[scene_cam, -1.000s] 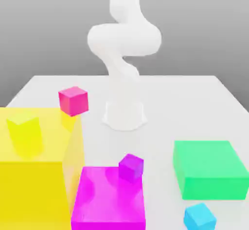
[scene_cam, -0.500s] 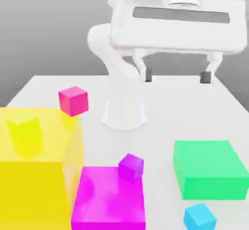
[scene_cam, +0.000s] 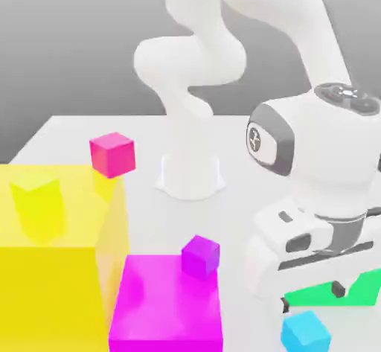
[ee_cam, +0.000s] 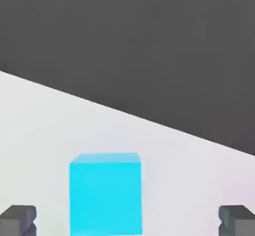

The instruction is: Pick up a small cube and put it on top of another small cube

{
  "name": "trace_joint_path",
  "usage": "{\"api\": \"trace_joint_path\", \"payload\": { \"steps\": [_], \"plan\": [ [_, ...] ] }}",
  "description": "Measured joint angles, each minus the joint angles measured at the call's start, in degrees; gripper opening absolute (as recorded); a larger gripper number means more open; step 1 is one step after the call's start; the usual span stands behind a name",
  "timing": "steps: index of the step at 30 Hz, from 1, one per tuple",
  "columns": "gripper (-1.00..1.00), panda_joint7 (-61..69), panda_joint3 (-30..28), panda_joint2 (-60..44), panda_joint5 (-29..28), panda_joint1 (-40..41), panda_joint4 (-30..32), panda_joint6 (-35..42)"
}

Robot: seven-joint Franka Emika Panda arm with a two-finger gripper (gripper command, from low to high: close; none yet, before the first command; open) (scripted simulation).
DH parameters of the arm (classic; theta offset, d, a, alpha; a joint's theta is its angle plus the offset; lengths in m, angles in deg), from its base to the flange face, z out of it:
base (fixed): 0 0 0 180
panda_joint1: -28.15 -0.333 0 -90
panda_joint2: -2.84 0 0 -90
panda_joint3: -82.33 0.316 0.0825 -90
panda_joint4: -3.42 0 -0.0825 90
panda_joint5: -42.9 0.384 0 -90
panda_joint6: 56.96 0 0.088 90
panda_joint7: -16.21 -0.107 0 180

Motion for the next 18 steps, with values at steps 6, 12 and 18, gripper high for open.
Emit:
{"api": "trace_joint_path", "payload": {
  "steps": [6, 12, 18],
  "plan": [
    [-1.0, -1.58, -1.87, -5.96, -2.13, -1.54, -1.2, -4.46],
    [-1.0, -0.78, -0.87, -3.21, -1.05, -0.79, -0.58, -2.32],
    [-1.0, -5.51, -4.16, 8.7, 3.5, 4.09, -0.22, 9.04]
  ]
}}
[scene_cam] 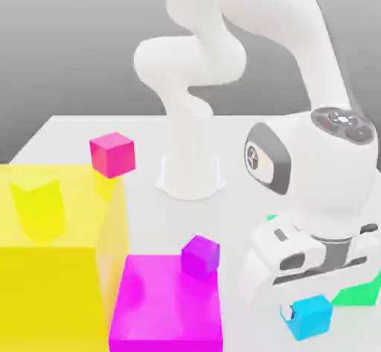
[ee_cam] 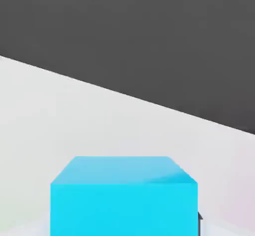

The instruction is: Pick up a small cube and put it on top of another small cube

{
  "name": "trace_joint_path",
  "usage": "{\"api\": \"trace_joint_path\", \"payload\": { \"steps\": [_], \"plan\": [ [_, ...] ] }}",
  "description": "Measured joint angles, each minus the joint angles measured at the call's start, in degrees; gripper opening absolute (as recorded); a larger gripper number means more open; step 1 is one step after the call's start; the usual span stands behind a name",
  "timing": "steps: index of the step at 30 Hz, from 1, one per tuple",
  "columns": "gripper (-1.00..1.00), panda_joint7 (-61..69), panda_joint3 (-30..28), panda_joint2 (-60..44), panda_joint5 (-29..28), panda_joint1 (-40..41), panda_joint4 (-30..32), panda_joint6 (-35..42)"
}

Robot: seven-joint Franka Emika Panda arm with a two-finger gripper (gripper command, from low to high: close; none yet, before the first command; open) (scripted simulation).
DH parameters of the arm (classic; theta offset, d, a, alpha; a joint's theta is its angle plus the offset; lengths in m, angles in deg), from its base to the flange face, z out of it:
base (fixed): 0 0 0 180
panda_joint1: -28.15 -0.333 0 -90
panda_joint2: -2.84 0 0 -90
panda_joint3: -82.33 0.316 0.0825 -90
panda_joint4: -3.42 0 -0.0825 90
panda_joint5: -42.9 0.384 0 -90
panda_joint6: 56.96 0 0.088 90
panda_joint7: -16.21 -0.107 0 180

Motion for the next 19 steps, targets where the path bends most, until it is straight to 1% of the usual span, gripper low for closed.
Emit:
{"api": "trace_joint_path", "payload": {
  "steps": [3, 6, 12, 13, 14, 16, 17, 19],
  "plan": [
    [-1.0, -6.07, -4.14, 5.51, 1.35, 3.43, -0.66, 6.12],
    [-1.0, -12.98, -7.75, 11.3, 2.25, 10.18, -1.45, 12.65],
    [-1.0, -28.47, -13.71, 23.9, 3.74, 19.31, -3.39, 26.79],
    [-1.0, -30.66, -14.54, 25.21, 3.92, 20.61, -3.08, 27.72],
    [-1.0, -31.72, -15.01, 25.4, 4.05, 21.25, -2.14, 26.94],
    [-1.0, -32.39, -15.45, 24.37, 4.27, 21.77, 0.54, 23.24],
    [1.0, -32.47, -15.54, 23.87, 4.33, 21.86, 1.54, 21.74],
    [1.0, -32.46, -15.54, 23.87, 4.34, 21.86, 1.54, 21.74]
  ]
}}
